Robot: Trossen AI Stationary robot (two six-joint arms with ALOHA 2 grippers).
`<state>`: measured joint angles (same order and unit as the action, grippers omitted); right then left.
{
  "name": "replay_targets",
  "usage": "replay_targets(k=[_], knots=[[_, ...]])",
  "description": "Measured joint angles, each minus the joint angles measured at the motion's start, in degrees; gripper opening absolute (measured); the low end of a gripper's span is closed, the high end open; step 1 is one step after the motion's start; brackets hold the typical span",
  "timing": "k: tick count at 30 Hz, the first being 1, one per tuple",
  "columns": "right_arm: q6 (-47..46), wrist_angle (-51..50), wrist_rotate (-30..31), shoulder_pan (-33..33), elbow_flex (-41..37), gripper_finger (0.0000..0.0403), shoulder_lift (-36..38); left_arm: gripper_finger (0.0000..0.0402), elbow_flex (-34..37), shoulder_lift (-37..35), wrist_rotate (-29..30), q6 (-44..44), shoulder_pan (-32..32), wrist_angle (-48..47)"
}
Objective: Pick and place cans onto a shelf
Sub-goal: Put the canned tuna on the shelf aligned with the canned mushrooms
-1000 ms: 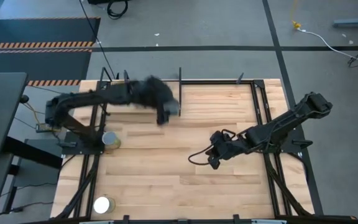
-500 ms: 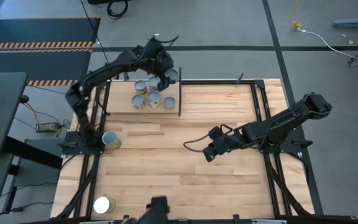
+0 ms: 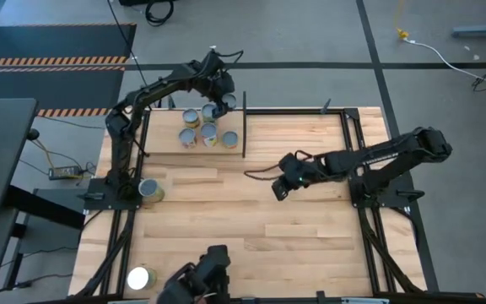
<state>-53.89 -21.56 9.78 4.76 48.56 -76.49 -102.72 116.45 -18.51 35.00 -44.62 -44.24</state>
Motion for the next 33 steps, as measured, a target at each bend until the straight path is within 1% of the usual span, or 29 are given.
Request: replay_targets(k=[5, 8, 14, 19, 24, 33], knots=[[4.3, 0.8, -4.6, -5.9, 0.0, 0.0001, 0.0, 0.0290, 0.0, 3.5, -0.3, -1.0, 1.2, -0.1], [6.3, 2.8, -7.6, -8.1, 0.0, 0.0001, 0.0, 0.0290, 0.0, 5.0, 0.2, -1.6, 2.2, 0.0], [9.0, 6.0, -11.9, -10.6, 0.0, 0.0003, 0.1, 0.0292, 0.0, 6.7, 4.5, -3.1, 4.3, 0.1], [9.4, 6.2, -11.3, -10.6, 0.0, 0.0018, 0.8, 0.0309, 0.0, 7.8, 8.0, -4.4, 4.4, 1.1], [9.0, 6.1, -11.1, -10.4, 0.0, 0.0039, 1.9, 0.0316, 0.0, 8.1, 8.4, -4.7, 4.3, 0.8], [8.7, 6.5, -10.9, -10.4, 0.0, 0.0054, 2.2, 0.0318, 0.0, 8.1, 8.5, -4.6, 4.3, 0.7]])
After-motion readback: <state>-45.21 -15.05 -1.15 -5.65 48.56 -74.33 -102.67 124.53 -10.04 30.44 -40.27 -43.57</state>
